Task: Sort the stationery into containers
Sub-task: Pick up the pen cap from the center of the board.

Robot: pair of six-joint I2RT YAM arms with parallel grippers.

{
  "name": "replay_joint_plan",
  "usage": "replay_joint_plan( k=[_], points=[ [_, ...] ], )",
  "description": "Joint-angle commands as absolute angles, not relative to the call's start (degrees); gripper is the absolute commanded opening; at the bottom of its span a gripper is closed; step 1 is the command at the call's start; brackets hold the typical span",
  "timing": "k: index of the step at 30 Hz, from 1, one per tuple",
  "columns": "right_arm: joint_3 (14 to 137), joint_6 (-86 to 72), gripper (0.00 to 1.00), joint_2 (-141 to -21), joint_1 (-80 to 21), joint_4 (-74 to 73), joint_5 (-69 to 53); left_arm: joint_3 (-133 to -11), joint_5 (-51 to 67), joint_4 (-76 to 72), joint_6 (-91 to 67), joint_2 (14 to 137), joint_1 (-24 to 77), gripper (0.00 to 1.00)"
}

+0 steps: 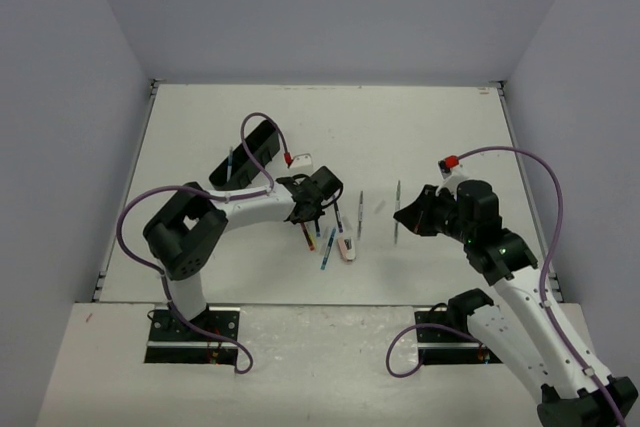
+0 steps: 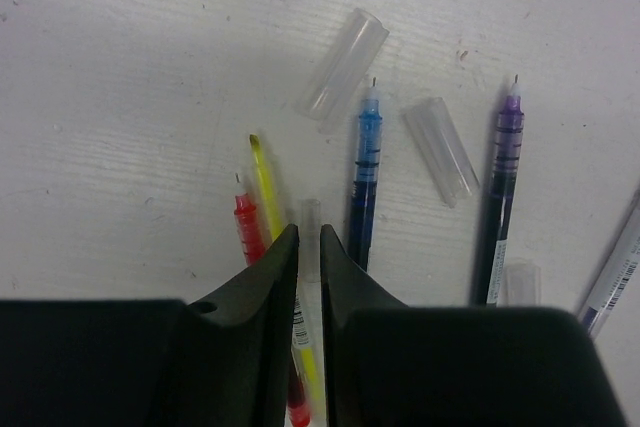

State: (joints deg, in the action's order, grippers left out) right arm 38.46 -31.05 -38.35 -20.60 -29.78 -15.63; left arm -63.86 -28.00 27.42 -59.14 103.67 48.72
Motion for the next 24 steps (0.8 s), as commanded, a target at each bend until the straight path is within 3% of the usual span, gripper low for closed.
replay_joint_plan(
  k=[1, 10, 15, 19, 24],
  points=[
    [38.7, -30.4, 0.0, -38.5, -20.5, -27.8, -17.0, -63.5, -29.4, 25.8, -59.7, 104.4, 49.0, 0.15],
    [38.8, -30.3, 0.0, -38.7, -20.5, -27.6, -17.3, -63.5, -28.4, 24.7, -59.5, 106.4, 49.0, 0.13],
    [38.9, -30.4, 0.0, -38.6, -20.5, -27.7, -17.4, -63.3, -27.8, 24.4, -59.7, 107.1, 49.2, 0.09],
    [38.8, -30.4, 0.0, -38.0, -20.5, -27.8, -17.4, -63.1, -27.2, 23.9, -59.7, 107.4, 49.3, 0.0],
    [39.3, -30.8, 0.0, -37.4, -20.5, -28.0, -19.0, -63.2, -27.0, 23.9, -58.7, 104.8, 49.4, 0.0]
  ],
)
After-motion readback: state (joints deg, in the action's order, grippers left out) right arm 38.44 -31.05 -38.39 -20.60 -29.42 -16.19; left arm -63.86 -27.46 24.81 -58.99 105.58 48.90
